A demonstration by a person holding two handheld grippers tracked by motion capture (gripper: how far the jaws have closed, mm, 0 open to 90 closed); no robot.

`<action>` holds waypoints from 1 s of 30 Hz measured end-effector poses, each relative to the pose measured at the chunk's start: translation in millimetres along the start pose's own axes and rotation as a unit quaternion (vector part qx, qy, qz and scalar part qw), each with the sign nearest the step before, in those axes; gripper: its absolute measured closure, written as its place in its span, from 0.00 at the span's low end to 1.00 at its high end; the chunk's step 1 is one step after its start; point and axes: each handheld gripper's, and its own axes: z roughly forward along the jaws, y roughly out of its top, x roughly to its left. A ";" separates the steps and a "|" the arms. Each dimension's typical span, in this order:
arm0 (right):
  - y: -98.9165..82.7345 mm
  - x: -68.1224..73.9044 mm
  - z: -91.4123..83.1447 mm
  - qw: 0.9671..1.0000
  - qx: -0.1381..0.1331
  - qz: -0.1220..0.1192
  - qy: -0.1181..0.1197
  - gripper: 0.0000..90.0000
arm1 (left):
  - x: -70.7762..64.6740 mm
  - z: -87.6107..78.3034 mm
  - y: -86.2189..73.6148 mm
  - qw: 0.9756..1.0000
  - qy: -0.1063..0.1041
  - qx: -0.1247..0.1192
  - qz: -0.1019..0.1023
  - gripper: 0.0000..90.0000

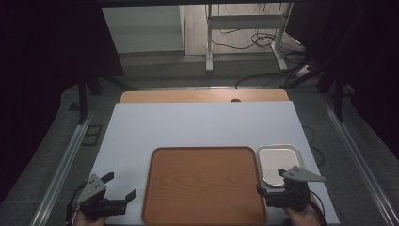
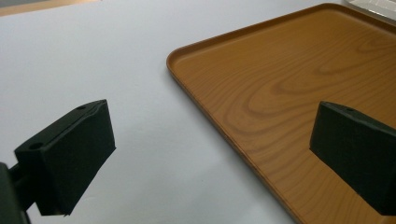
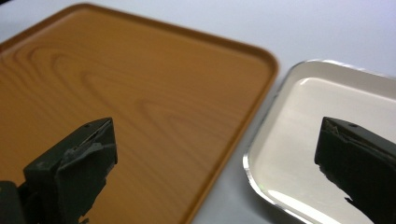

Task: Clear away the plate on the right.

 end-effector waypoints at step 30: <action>-3.8 -5.4 0.0 1.000 0.019 0.007 0.000 0.00 | 2.3 6.2 3.1 1.000 -0.018 -0.002 0.012 0.00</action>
